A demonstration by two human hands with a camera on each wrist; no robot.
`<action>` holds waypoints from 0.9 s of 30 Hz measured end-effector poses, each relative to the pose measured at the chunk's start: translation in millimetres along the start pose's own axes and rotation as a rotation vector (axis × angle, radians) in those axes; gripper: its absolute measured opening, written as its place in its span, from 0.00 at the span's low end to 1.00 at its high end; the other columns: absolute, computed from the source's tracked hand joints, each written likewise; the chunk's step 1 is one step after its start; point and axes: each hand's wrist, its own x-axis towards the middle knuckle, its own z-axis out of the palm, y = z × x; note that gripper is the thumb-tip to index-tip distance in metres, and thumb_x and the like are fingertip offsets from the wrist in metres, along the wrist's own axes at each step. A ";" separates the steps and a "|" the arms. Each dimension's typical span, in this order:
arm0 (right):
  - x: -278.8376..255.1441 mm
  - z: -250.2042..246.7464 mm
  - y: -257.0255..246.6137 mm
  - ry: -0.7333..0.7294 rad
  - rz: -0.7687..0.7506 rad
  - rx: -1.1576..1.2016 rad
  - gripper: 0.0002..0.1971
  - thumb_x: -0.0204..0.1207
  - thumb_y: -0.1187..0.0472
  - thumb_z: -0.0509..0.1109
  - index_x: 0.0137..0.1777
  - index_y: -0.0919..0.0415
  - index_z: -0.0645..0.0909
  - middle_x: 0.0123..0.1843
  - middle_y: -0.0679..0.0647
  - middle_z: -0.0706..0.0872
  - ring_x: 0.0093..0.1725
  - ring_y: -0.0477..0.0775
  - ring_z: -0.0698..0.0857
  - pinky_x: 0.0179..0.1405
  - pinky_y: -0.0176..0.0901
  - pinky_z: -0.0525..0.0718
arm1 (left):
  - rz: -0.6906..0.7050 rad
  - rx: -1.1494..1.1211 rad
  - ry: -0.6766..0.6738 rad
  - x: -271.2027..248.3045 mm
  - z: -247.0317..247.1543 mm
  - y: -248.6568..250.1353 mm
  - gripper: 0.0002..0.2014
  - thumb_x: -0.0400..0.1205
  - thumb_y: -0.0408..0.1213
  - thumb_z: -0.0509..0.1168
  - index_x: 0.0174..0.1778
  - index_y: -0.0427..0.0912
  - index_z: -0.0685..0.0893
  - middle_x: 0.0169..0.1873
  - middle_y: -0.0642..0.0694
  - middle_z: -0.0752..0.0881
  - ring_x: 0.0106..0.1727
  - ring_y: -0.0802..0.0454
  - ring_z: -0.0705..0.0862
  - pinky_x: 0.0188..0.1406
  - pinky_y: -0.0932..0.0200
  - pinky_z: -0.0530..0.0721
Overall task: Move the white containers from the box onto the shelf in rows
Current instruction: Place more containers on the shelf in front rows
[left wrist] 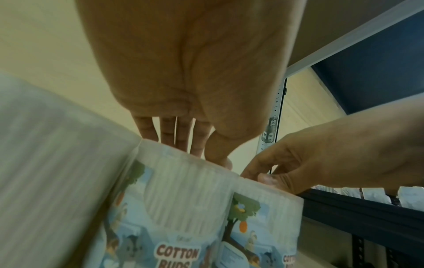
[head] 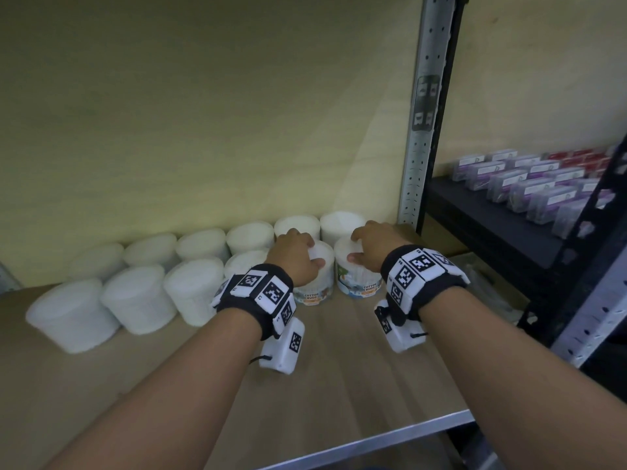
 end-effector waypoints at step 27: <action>-50.1 6.2 3.3 -0.055 0.027 0.028 0.26 0.82 0.46 0.62 0.75 0.60 0.71 0.77 0.58 0.71 0.76 0.59 0.69 0.76 0.48 0.67 | -0.020 -0.031 0.025 -59.7 2.2 21.9 0.24 0.79 0.50 0.66 0.70 0.45 0.77 0.67 0.44 0.74 0.71 0.43 0.72 0.70 0.47 0.74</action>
